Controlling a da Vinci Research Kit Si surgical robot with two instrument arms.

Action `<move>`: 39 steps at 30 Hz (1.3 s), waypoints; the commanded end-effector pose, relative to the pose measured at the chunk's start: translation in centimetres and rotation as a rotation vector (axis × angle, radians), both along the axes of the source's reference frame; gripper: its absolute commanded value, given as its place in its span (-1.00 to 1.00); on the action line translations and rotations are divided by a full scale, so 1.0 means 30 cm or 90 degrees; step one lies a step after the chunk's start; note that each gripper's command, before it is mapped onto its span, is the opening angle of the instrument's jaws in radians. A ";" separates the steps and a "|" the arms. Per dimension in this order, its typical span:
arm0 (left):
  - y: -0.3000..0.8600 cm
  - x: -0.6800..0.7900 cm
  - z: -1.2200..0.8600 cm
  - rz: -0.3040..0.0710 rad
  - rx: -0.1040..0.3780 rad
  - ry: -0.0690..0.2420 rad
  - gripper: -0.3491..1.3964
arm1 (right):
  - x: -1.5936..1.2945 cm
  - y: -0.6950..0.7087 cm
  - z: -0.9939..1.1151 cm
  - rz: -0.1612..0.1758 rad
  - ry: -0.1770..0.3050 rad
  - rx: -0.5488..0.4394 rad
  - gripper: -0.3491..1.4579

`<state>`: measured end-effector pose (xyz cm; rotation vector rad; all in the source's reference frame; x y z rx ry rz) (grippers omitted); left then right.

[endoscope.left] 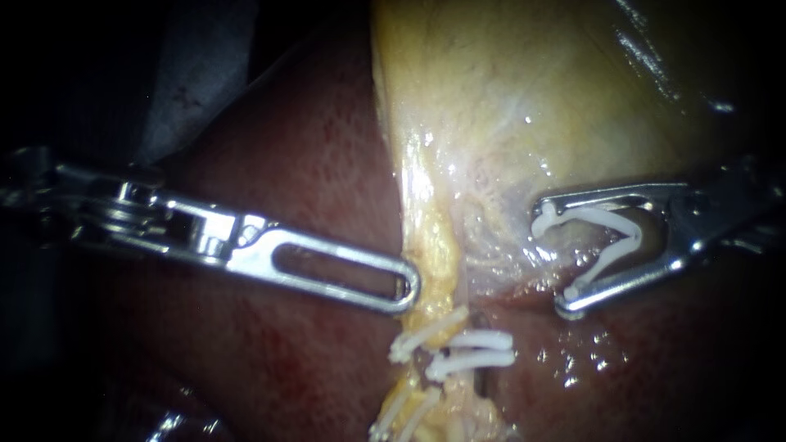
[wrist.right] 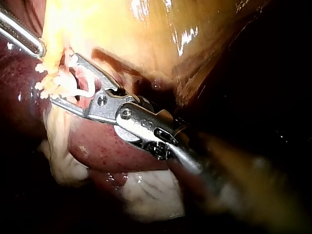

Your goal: Clipping third clip right tube

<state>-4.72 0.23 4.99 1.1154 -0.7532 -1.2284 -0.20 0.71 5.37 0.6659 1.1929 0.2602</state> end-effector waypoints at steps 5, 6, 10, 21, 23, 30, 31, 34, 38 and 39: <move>-0.0001 0.0001 -0.0002 0.000 0.000 0.000 -1.00 | 0.0002 -0.0003 -0.0002 0.000 0.000 0.000 0.05; -0.0001 0.0001 -0.0002 0.000 0.000 0.000 -1.00 | 0.0003 -0.0004 -0.0002 0.000 0.000 0.000 0.05; 0.0000 0.0004 -0.0005 0.001 0.000 0.000 -1.00 | 0.0011 -0.0013 0.0000 0.002 -0.001 -0.002 0.05; 0.0013 0.0079 -0.0054 0.004 0.013 -0.010 -1.00 | 0.0032 -0.0039 0.0010 0.000 0.000 -0.004 0.05; 0.0023 0.0107 -0.0078 -0.001 0.018 -0.017 -1.00 | 0.0034 -0.0043 0.0011 0.000 -0.001 -0.004 0.05; 0.0084 0.0211 -0.0191 -0.023 0.027 -0.024 -1.00 | 0.0046 -0.0055 0.0010 -0.003 0.000 -0.004 0.05; 0.0092 0.0221 -0.0203 -0.024 0.028 -0.024 -1.00 | 0.0049 -0.0058 0.0009 -0.002 0.000 -0.004 0.05; 0.0111 0.0244 -0.0238 -0.032 0.030 -0.026 -1.00 | 0.0060 -0.0070 0.0008 -0.007 0.003 -0.003 0.05; 0.0117 0.0253 -0.0263 -0.036 0.032 -0.029 -1.00 | 0.0083 -0.0087 0.0002 -0.009 0.002 0.004 0.05; 0.0115 0.0252 -0.0266 -0.037 0.032 -0.028 -1.00 | 0.0092 -0.0092 0.0002 -0.007 0.000 0.011 0.05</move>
